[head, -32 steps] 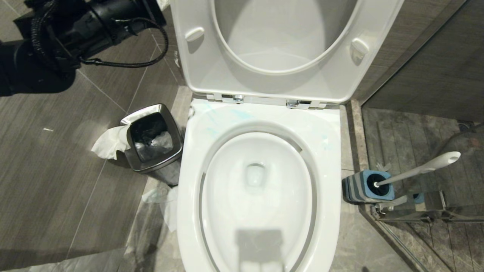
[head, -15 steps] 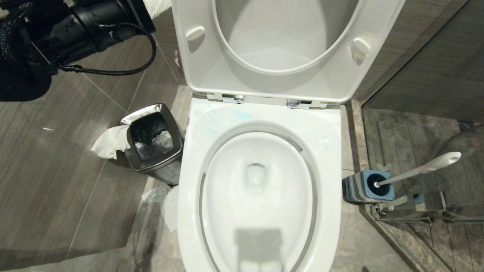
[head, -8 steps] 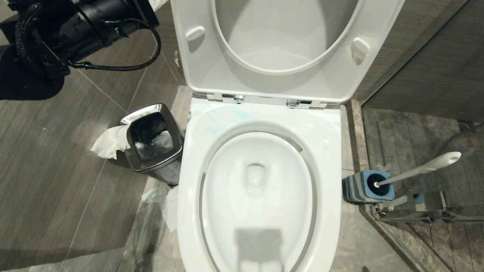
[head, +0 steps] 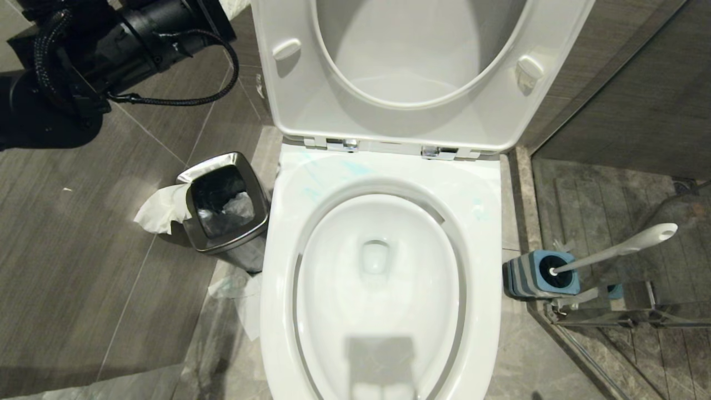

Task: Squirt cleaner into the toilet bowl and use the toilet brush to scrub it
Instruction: Close the toilet lid

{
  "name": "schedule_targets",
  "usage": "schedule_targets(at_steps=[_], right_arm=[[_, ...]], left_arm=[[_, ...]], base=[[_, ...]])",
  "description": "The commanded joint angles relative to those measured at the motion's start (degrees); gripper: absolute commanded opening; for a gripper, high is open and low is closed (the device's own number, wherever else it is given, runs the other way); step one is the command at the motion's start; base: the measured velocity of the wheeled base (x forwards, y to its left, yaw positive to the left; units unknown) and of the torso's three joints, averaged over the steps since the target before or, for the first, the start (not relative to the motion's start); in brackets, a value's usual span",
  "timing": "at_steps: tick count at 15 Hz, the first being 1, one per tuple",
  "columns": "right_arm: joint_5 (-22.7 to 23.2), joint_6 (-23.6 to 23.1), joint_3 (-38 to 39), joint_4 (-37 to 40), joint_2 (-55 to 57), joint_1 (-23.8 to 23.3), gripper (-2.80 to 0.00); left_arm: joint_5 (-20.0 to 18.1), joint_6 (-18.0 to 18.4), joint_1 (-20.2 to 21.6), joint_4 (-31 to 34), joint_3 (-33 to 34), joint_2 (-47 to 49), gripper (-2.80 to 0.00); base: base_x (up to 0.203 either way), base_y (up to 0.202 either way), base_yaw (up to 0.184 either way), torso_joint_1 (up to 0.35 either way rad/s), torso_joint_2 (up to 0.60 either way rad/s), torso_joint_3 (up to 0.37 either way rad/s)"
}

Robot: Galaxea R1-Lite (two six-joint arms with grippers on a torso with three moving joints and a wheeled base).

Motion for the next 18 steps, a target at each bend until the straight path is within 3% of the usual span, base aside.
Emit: schedule_targets(at_steps=[1, 4, 7, 18], right_arm=[[-0.02, 0.01, -0.01, 0.02, 0.02, -0.06, -2.8], [-0.02, 0.01, -0.01, 0.02, 0.02, 0.02, -2.8], [-0.02, 0.01, -0.01, 0.02, 0.02, -0.06, -2.8], [-0.02, 0.01, -0.01, 0.02, 0.02, 0.02, -2.8]], left_arm=[[-4.63, -3.09, -0.41, -0.18, 1.38, -2.31, -2.8], [-11.67, -7.33, -0.21, -0.26, 5.28, -5.71, -2.8], [-14.46, -8.17, -0.19, -0.2, 8.2, -7.7, -2.8], [-18.8, -8.36, -0.14, -0.09, 19.07, -15.49, -2.8]], base=[[0.0, 0.0, 0.0, 0.0, 0.0, 0.0], [0.0, 0.0, 0.0, 0.0, 0.0, 0.0], [0.0, 0.0, 0.0, 0.0, 0.0, 0.0], [0.0, 0.0, 0.0, 0.0, 0.0, 0.0]])
